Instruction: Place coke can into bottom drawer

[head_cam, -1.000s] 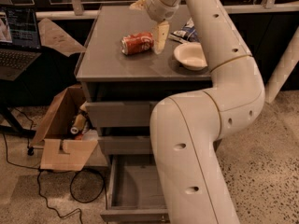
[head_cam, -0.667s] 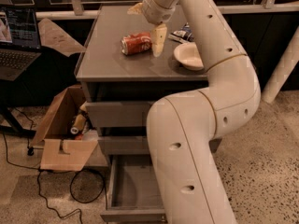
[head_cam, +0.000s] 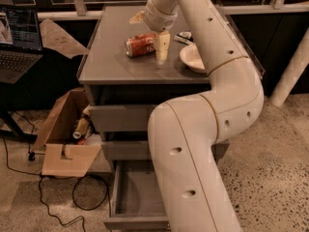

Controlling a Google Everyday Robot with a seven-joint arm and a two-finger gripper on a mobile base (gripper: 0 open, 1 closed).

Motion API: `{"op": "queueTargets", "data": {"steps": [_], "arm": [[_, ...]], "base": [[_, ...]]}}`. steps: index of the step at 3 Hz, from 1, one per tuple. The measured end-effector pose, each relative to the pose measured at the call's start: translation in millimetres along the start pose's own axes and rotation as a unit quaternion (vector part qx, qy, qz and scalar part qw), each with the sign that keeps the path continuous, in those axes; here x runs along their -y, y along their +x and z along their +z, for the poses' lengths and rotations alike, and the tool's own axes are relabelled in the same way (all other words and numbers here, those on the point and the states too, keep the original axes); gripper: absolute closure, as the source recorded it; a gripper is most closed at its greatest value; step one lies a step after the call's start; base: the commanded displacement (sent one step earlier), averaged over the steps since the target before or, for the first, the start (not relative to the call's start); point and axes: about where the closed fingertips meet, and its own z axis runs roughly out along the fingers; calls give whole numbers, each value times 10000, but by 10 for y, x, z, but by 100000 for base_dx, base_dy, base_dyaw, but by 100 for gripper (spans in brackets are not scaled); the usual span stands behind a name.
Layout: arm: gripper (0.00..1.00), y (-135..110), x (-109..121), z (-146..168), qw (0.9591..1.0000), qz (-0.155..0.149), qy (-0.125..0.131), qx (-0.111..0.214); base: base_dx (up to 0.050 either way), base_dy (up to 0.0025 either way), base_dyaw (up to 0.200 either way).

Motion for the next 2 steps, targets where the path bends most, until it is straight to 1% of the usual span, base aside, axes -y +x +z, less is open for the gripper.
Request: {"op": "queueTargets", "data": {"steps": [1,2], "arm": [[0,0,0,0,10000,0,0,0],[0,0,0,1,10000,0,-2,-1]], "base": [[4901,0,13],[0,0,0]]}}
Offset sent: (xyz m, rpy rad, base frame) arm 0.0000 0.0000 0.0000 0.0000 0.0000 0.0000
